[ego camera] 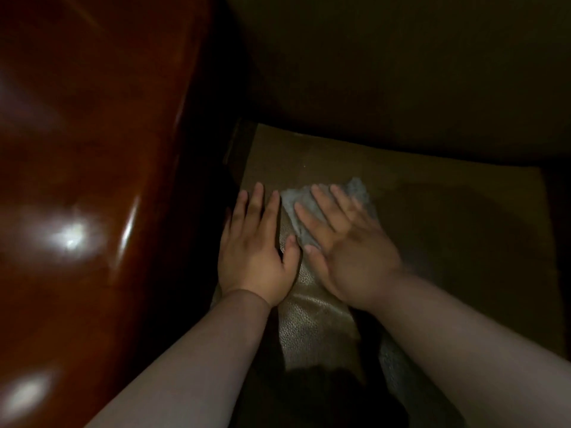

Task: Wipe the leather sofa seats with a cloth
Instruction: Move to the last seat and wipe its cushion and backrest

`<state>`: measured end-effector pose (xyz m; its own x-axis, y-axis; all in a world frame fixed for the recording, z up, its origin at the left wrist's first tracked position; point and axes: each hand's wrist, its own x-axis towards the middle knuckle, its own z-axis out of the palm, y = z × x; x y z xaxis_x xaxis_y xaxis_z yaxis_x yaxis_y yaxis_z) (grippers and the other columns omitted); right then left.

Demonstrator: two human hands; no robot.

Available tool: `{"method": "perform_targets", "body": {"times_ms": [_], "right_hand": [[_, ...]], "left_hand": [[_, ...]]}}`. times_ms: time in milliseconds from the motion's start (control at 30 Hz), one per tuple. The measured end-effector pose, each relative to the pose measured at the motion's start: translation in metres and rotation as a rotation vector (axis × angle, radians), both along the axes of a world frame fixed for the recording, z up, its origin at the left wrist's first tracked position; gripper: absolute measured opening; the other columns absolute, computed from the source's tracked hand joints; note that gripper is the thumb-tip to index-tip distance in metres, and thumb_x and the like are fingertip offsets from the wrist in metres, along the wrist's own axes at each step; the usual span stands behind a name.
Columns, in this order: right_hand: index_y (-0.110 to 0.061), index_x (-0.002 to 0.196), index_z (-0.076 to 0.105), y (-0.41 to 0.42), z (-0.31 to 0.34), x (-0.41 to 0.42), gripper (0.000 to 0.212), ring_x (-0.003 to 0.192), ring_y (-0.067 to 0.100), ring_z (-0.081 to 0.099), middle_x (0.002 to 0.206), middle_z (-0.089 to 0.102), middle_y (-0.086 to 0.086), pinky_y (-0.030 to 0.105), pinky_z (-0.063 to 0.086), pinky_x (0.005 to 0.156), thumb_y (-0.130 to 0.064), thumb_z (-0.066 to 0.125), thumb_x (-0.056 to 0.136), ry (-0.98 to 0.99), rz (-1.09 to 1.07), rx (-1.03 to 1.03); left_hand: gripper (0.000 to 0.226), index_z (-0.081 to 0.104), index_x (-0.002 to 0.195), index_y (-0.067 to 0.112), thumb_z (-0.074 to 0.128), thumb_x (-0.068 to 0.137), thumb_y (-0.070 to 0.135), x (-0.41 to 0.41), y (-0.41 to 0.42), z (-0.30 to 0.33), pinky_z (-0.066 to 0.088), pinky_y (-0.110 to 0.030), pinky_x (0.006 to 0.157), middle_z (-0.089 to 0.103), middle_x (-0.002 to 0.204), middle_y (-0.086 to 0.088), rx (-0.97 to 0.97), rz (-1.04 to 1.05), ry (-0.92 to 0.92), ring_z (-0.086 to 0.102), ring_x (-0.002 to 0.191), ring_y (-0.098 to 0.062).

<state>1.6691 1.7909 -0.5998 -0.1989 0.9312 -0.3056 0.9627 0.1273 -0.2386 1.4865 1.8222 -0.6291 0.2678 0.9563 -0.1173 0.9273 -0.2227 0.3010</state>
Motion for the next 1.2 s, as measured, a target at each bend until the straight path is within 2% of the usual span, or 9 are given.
{"method": "perform_targets", "body": {"times_ms": [100,300,467,567,700,800,933,1100,1200], "right_hand": [[-0.030,0.165,0.021,0.020,-0.002,0.023,0.072,0.159,0.026,0.011,0.173,0.016,0.004,0.036,0.004,0.125,-0.059,0.025,0.100,-0.010,0.031,-0.017],[-0.028,0.166,0.007,0.080,-0.013,0.007,0.069,0.159,0.027,0.004,0.174,0.007,0.006,0.043,0.003,0.129,-0.057,0.015,0.104,-0.094,-0.438,-0.075],[-0.035,0.165,0.012,0.063,0.000,-0.030,0.063,0.160,0.022,-0.004,0.174,0.001,-0.002,0.039,-0.003,0.127,-0.054,0.017,0.106,0.065,0.044,-0.083],[-0.025,0.165,0.022,0.089,-0.001,0.010,0.067,0.157,0.028,0.019,0.171,0.022,0.006,0.041,0.010,0.126,-0.053,0.013,0.105,0.008,-0.081,0.010],[-0.027,0.166,0.007,0.103,-0.009,-0.006,0.064,0.159,0.026,0.009,0.173,0.011,0.005,0.041,0.006,0.128,-0.053,0.017,0.109,-0.129,-0.344,-0.092],[-0.030,0.166,-0.001,0.089,0.000,-0.036,0.063,0.160,0.025,-0.003,0.174,0.000,0.003,0.040,-0.001,0.129,-0.052,0.015,0.109,-0.043,-0.107,-0.090],[-0.034,0.166,0.003,0.082,0.011,0.005,0.066,0.159,0.015,-0.007,0.174,-0.005,-0.008,0.025,-0.013,0.120,-0.059,0.020,0.108,-0.018,0.075,-0.152],[-0.022,0.165,0.016,0.114,-0.007,0.002,0.068,0.155,0.027,0.019,0.170,0.020,0.007,0.041,0.012,0.127,-0.057,0.020,0.107,-0.096,-0.316,-0.139],[-0.012,0.165,0.016,0.126,-0.020,-0.050,0.075,0.153,0.037,0.017,0.165,0.021,0.018,0.046,0.008,0.128,-0.058,0.018,0.105,-0.109,-0.502,-0.110]], "left_hand": [[0.075,0.035,0.163,0.020,0.040,0.094,0.048,-0.001,-0.001,-0.001,0.017,-0.046,0.129,0.026,0.173,-0.007,0.020,0.007,-0.029,0.015,0.161,-0.028],[0.076,0.034,0.163,0.021,0.039,0.093,0.050,-0.002,-0.002,-0.006,0.015,-0.046,0.129,0.024,0.173,-0.004,0.007,0.019,-0.019,0.014,0.161,-0.025],[0.075,0.032,0.162,0.013,0.035,0.097,0.048,0.000,-0.005,-0.003,0.027,-0.046,0.123,0.023,0.173,-0.006,-0.019,0.150,-0.095,0.018,0.160,-0.026],[0.081,0.030,0.162,0.014,0.039,0.090,0.050,0.000,-0.005,-0.002,0.028,-0.049,0.123,0.018,0.174,-0.006,-0.049,0.151,-0.057,0.015,0.160,-0.026],[0.082,0.032,0.162,0.013,0.039,0.089,0.050,0.000,-0.004,-0.003,0.029,-0.053,0.123,0.021,0.173,-0.006,-0.058,0.155,-0.046,0.016,0.160,-0.026],[0.083,0.027,0.164,0.011,0.036,0.091,0.050,-0.003,-0.007,0.004,0.021,-0.046,0.128,0.017,0.174,-0.008,-0.094,0.169,-0.059,0.015,0.160,-0.027],[0.084,-0.002,0.168,0.024,0.039,0.101,0.052,-0.032,-0.017,0.011,-0.002,-0.028,0.124,-0.015,0.175,0.007,-0.212,0.149,-0.141,0.000,0.161,-0.017],[0.089,0.005,0.169,0.017,0.033,0.093,0.055,-0.037,-0.029,-0.002,0.014,-0.043,0.131,-0.005,0.177,-0.001,-0.149,0.142,-0.106,0.010,0.162,-0.026],[0.087,0.013,0.168,0.012,0.036,0.094,0.052,-0.035,-0.029,-0.008,-0.005,-0.028,0.129,0.004,0.177,-0.005,-0.116,0.147,-0.115,0.010,0.161,-0.024]]}}
